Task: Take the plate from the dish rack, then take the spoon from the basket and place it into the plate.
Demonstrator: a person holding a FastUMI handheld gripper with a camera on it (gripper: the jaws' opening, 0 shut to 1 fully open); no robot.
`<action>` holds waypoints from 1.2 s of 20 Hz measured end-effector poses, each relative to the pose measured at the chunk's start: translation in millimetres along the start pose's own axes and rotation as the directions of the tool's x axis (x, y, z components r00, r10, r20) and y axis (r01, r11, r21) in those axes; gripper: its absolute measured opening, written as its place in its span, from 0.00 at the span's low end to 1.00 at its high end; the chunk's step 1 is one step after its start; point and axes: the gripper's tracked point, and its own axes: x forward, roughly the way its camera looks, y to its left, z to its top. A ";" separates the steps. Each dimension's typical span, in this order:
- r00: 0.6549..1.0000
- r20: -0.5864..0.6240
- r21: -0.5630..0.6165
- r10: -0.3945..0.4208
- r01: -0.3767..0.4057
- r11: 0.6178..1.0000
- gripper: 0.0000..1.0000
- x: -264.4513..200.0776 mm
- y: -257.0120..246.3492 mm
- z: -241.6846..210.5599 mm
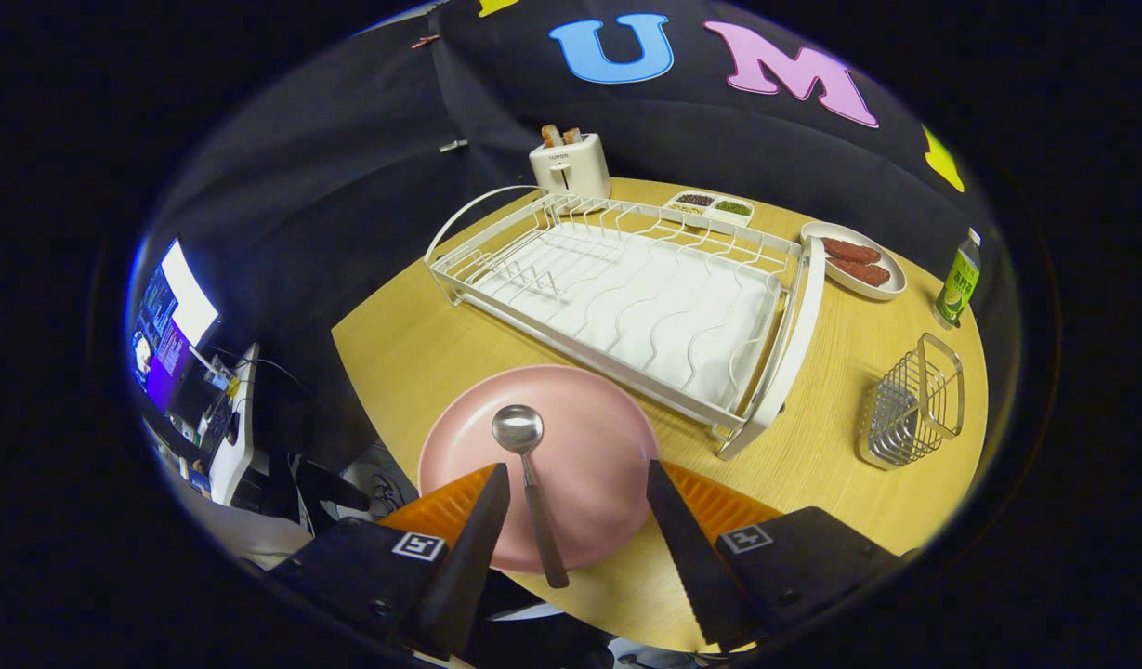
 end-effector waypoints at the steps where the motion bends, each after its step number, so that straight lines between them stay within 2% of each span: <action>1: 1.000 -0.004 -0.002 -0.002 0.002 1.000 0.95 -0.6 -0.5 0.4; 6: 1.000 0.025 -0.017 0.001 -0.001 1.000 0.98 -15.6 7.8 17.3; 12: 0.982 0.185 -0.040 -0.037 0.045 0.998 0.99 -56.5 0.7 87.9; 17: 0.921 0.381 -0.068 -0.082 0.116 0.991 0.99 -112.5 -16.6 165.2; 20: 0.865 0.487 -0.060 -0.120 0.170 0.984 0.99 -152.0 -31.3 207.3; 22: 0.830 0.538 -0.047 -0.148 0.205 0.978 0.99 -170.3 -47.5 227.0; 24: 0.810 0.561 -0.032 -0.173 0.231 0.973 0.99 -181.8 -62.3 235.2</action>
